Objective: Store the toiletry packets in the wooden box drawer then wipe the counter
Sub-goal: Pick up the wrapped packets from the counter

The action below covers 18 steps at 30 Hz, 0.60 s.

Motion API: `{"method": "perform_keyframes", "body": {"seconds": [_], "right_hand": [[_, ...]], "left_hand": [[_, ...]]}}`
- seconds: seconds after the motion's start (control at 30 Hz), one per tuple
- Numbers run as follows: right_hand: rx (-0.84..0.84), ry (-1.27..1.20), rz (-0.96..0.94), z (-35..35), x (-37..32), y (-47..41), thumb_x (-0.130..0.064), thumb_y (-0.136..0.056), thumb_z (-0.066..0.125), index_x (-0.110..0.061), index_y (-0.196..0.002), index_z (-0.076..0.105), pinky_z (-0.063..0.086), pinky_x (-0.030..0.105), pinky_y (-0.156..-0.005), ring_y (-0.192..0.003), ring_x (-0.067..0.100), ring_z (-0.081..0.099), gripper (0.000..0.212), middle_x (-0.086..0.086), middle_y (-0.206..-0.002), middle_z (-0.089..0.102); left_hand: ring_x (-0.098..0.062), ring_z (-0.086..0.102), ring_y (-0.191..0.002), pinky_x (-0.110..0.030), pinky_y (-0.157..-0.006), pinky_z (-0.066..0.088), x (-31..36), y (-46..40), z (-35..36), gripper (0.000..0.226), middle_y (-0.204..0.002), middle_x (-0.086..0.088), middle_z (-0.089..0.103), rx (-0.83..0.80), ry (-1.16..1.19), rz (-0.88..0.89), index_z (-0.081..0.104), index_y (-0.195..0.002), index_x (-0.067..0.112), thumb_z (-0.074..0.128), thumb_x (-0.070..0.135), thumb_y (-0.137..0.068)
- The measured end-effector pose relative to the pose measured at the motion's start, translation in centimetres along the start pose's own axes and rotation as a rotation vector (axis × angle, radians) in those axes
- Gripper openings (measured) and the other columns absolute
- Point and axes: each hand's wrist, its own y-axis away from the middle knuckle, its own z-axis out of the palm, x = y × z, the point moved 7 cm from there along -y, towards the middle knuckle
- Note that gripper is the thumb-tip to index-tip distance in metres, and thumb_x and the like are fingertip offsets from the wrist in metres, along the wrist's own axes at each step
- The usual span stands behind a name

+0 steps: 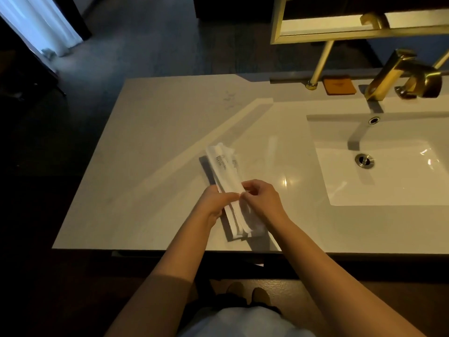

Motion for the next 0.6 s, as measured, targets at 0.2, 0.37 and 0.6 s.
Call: {"method": "perform_keyframes", "body": {"seconds": [0.2,0.37,0.6], "right_hand": [[0.017,-0.128,0.033,-1.0,0.9,0.4,-0.020,-0.078,0.069,-0.017,-0.115,0.060,0.047,0.031,-0.086,-0.104,0.019,0.057,0.038,0.006,-0.120,0.061],[-0.039,-0.120,0.162,-1.9,1.7,0.3,-0.024,-0.079,0.070,-0.013,-0.130,0.048,0.047,0.035,-0.085,-0.110,0.025,0.055,0.057,0.009,-0.131,0.054],[-0.045,0.011,0.010,-1.8,0.6,1.4,-0.024,-0.077,0.069,-0.014,-0.112,0.058,0.042,0.016,-0.060,-0.088,0.014,0.057,0.037,-0.002,-0.102,0.060]], "left_hand": [[-0.034,0.062,-0.107,-0.048,-0.093,0.051,-1.4,0.4,0.6,0.029,-0.113,-0.020,0.065,-0.072,0.227,-0.015,0.058,-0.110,0.007,0.062,-0.001,-0.082],[-0.033,0.063,-0.105,-0.046,-0.097,0.048,-1.6,0.9,0.8,0.024,-0.108,-0.020,0.066,-0.221,0.314,-0.043,0.058,-0.106,0.003,0.049,-0.006,-0.086],[-0.029,0.066,-0.098,-0.044,-0.089,0.053,-2.0,1.6,1.1,0.022,-0.100,-0.012,0.069,-0.175,0.281,0.042,0.057,-0.104,0.011,0.062,0.003,-0.084]]}}
